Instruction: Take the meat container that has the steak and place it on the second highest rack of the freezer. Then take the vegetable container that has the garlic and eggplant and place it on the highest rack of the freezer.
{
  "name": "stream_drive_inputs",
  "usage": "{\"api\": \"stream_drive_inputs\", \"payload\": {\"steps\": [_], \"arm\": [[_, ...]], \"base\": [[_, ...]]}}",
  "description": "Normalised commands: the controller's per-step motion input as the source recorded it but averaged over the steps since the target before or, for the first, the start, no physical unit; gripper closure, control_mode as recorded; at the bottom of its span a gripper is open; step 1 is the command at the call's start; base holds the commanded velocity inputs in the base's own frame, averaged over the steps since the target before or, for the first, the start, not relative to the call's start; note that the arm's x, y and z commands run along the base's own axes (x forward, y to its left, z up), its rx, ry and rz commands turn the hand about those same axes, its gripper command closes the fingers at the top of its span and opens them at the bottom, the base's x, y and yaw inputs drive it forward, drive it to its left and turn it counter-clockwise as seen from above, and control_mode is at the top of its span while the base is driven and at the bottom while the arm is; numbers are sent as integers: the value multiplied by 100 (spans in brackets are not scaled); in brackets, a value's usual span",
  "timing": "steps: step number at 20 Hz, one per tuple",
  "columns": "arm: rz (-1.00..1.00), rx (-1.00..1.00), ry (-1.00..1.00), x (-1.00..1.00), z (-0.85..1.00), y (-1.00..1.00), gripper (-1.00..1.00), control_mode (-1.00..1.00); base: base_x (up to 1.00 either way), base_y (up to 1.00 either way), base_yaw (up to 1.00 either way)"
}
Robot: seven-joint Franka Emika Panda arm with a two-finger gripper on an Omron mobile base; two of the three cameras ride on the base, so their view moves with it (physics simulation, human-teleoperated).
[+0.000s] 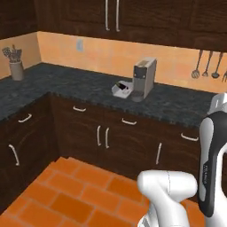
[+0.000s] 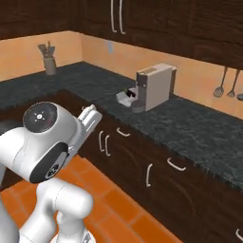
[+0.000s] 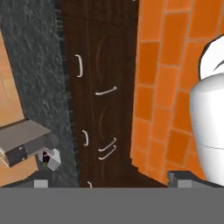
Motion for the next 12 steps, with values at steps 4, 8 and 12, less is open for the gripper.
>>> {"api": "stream_drive_inputs", "payload": {"steps": [4,8,12], "arm": [[0,0,0,0,0,0,-100,100],[0,0,0,0,0,0,-100,100],[0,0,0,0,0,0,-100,100]], "base": [[100,100,-54],[100,96,-57],[96,97,-59]]}}
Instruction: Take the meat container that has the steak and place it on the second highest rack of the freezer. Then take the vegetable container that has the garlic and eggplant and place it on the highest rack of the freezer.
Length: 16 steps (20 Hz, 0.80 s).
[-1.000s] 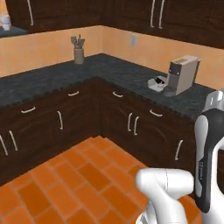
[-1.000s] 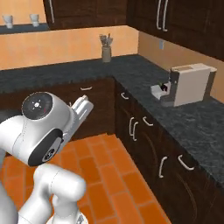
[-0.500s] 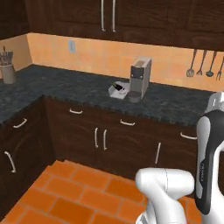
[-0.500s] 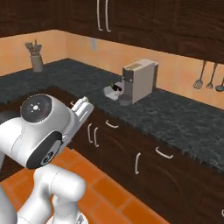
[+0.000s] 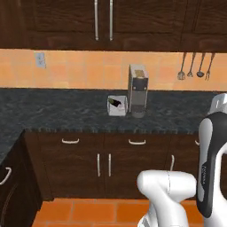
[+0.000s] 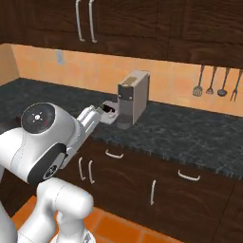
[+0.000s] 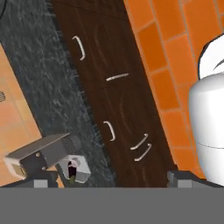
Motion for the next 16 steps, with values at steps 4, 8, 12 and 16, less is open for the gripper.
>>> {"api": "stream_drive_inputs", "payload": {"steps": [4,8,12,16], "arm": [[0,0,0,0,0,0,-100,100],[0,0,0,0,0,0,-100,100],[0,0,0,0,0,0,-100,100],[0,0,0,0,0,0,-100,100]], "base": [[70,100,-63],[64,97,-64],[92,51,-29],[51,21,-11]]}}
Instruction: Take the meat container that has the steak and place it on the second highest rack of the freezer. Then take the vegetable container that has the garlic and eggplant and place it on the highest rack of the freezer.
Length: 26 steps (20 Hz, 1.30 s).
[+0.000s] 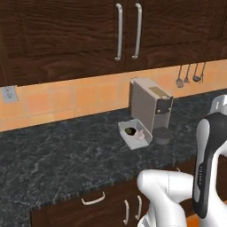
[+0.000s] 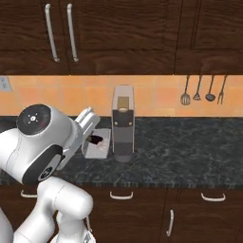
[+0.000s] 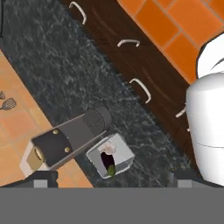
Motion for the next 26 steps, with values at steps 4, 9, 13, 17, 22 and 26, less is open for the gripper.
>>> {"api": "stream_drive_inputs", "payload": {"steps": [4,9,13,17,22,26], "arm": [[0,0,0,0,0,0,-100,100],[0,0,0,0,0,0,-100,100],[0,0,0,0,0,0,-100,100],[0,-1,4,21,-4,0,-100,-100],[15,-13,30,93,-74,21,-100,-100],[40,-22,34,68,-100,2,-100,-100]], "base": [[0,63,8],[34,13,8],[68,0,-2],[53,0,0],[0,0,0],[0,0,0]]}}
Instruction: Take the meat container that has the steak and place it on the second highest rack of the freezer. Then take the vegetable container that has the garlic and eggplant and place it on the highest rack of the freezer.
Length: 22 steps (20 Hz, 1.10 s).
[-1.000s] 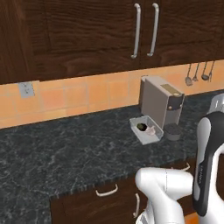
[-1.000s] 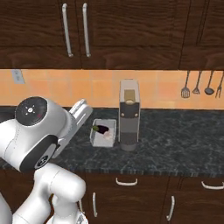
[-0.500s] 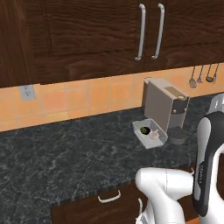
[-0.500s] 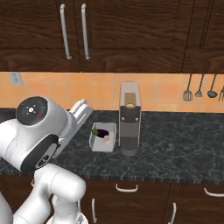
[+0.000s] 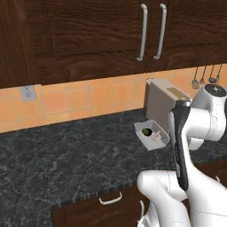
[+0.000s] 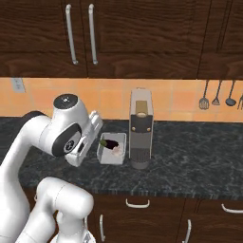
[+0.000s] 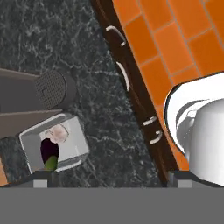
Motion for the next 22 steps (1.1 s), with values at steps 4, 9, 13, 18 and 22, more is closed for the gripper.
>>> {"api": "stream_drive_inputs", "payload": {"steps": [4,9,13,18,22], "arm": [[44,-1,3,70,-73,1,-100,-100],[30,-1,2,43,-53,0,-100,-100],[6,-1,1,46,-32,6,-100,-100],[1,-7,11,95,-51,24,-100,-100],[2,-3,24,74,-35,7,-100,-100]], "base": [[0,0,0],[0,0,0],[0,0,0],[0,0,0],[0,0,0]]}}
